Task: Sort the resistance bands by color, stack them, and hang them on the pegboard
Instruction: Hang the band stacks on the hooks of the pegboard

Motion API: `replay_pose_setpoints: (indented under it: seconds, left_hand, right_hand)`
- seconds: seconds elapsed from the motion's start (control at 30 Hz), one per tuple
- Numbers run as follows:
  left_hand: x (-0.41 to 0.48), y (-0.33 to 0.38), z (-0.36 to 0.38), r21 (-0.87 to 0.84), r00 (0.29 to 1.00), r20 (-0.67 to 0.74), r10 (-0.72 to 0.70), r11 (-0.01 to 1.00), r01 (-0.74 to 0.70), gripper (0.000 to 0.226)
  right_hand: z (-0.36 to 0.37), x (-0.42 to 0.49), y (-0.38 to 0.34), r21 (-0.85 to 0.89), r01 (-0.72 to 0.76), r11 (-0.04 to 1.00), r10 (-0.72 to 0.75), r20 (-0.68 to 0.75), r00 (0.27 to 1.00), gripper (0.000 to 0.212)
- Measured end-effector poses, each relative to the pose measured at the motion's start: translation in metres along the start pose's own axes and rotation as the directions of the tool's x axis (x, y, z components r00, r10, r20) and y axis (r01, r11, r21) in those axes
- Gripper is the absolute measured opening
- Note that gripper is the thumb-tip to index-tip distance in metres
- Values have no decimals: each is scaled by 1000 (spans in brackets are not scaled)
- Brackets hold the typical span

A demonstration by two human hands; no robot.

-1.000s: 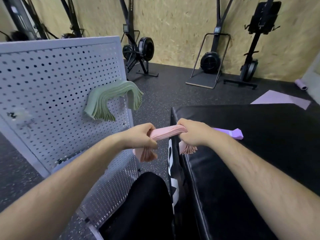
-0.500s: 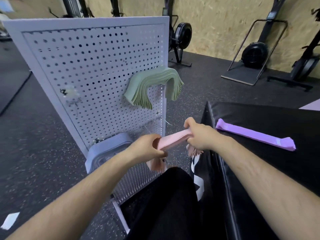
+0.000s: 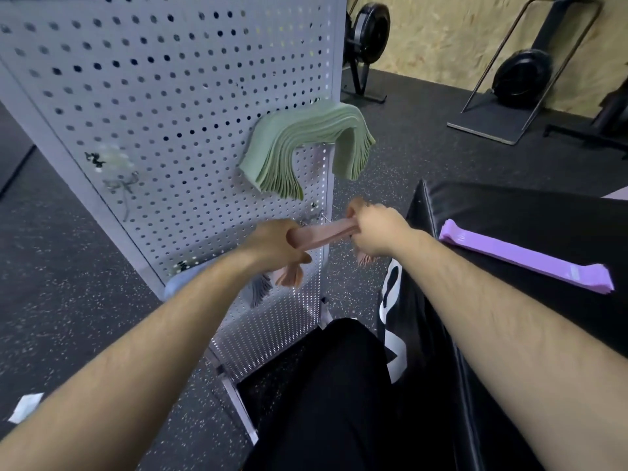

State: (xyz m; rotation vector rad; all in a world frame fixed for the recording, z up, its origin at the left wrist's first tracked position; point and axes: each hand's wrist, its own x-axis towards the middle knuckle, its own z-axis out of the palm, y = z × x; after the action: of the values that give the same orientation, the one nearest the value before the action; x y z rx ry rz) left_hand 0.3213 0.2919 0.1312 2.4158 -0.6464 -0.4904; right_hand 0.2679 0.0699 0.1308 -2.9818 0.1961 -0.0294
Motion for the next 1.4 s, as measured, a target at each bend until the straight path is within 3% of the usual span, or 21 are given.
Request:
replay_pose_setpoints:
  seconds: [0.2, 0.3, 0.4, 0.57, 0.8, 0.9, 1.07, 1.2, 1.27, 1.4]
  left_hand:
    - [13, -5, 1, 78, 994, -102, 27, 997, -20, 37]
    - [16, -4, 5, 142, 979, -181, 90, 988, -64, 57]
    - [22, -7, 11, 180, 973, -207, 105, 981, -68, 77]
    - [31, -15, 17, 334, 956, -233, 180, 938, -95, 61]
    - [37, -22, 24, 448, 957, -239, 162, 893, -39, 47]
    - [38, -20, 27, 485, 955, -239, 178, 873, -41, 40]
    - [31, -24, 25, 374, 961, -214, 173, 924, -82, 29]
    - [24, -28, 18, 497, 949, -207, 237, 861, -106, 26]
    - [23, -30, 16, 515, 949, -199, 244, 850, -111, 23]
    - [22, -25, 17, 438, 951, -197, 238, 889, -131, 21]
  right_hand:
    - [18, 30, 12, -151, 92, 984, -114, -143, 983, 45]
    - [30, 38, 15, -224, 105, 969, -154, -212, 965, 39]
    - [37, 43, 17, -148, 87, 985, -120, -235, 965, 32]
    - [41, 55, 11, 121, 23, 992, -5, -144, 990, 34]
    - [52, 61, 13, 326, 51, 944, -9, -128, 992, 32]
    - [53, 64, 20, 334, 70, 940, -43, -87, 995, 35]
    - [52, 60, 25, 376, 57, 925, -71, 23, 997, 41]
    - [50, 54, 30, 422, -22, 906, -33, 124, 992, 60]
    - [46, 48, 30, 423, -22, 906, -18, 89, 996, 64]
    - [41, 38, 21, 358, 67, 931, -55, -41, 998, 44]
